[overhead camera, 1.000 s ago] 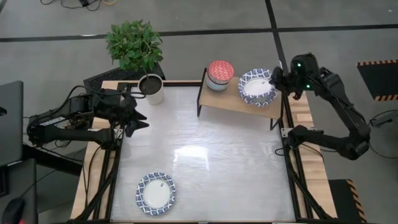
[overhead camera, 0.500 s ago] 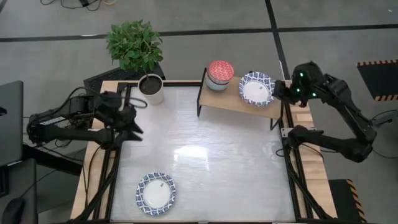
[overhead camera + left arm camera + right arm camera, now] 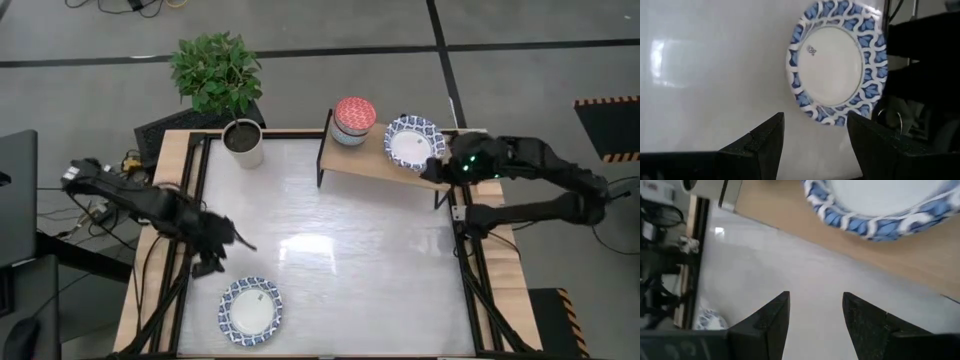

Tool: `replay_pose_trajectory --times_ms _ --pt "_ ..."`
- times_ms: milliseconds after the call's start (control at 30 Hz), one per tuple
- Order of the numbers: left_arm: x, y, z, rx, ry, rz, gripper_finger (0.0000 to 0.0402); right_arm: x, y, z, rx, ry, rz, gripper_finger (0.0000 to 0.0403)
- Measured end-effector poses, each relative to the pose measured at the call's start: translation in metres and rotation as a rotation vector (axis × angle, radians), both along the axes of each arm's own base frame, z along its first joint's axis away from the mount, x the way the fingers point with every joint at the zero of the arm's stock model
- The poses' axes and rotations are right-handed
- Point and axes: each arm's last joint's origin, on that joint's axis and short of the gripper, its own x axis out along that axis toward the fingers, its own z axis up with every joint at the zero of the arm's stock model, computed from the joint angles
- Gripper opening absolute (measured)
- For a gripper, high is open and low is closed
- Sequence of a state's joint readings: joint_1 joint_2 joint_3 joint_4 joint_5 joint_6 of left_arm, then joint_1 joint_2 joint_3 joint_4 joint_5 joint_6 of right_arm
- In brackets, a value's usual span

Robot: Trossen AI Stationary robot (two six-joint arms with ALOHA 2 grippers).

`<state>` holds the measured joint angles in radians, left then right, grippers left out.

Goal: Place and stack bowls onto a shelf
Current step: Stack the white bowl on top of the white bowl on the shelf

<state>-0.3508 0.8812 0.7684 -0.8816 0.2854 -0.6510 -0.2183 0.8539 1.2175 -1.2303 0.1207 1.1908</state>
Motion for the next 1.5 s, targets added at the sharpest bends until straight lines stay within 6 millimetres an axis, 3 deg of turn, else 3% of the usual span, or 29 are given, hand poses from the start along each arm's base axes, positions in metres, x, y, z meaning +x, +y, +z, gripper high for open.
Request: replay_pose_trajectory --times_ms 167,300,500,667,800,1033,1200,1333,1500 --pt "0.004 -0.01 -0.041 -0.004 0.058 0.04 0.0202 0.022 0.011 -0.006 -0.022 0.048 0.05 0.0207" --pt "0.01 -0.015 -0.063 -0.08 0.004 0.094 0.0202 0.042 0.018 -0.012 -0.034 0.076 0.104 0.0207" --pt "0.013 -0.016 -0.088 -0.119 0.044 0.226 0.0202 0.064 0.032 -0.019 -0.037 0.09 0.186 0.0207" --pt "0.027 -0.024 -0.097 -0.139 0.032 0.233 0.0199 0.071 0.044 -0.023 -0.04 0.107 0.248 0.0207" --pt "0.041 -0.036 -0.109 -0.17 0.011 0.204 0.0179 0.071 0.051 -0.024 -0.044 0.112 0.284 0.0207" --pt "0.05 -0.04 -0.138 -0.152 0.168 0.263 0.0104 0.07 0.058 -0.023 -0.093 0.11 0.304 0.0207" --pt "0.057 -0.032 -0.138 -0.206 0.21 0.339 0.0015 0.07 0.061 -0.022 -0.134 0.101 0.3 0.0207" --pt "0.068 -0.015 -0.122 -0.258 0.163 0.478 0.0005 0.078 0.064 -0.021 -0.154 0.046 0.278 0.0207" --pt "0.087 0.014 -0.085 -0.251 -0.023 0.631 0.0001 0.098 0.065 -0.02 -0.16 -0.047 0.253 0.0207"
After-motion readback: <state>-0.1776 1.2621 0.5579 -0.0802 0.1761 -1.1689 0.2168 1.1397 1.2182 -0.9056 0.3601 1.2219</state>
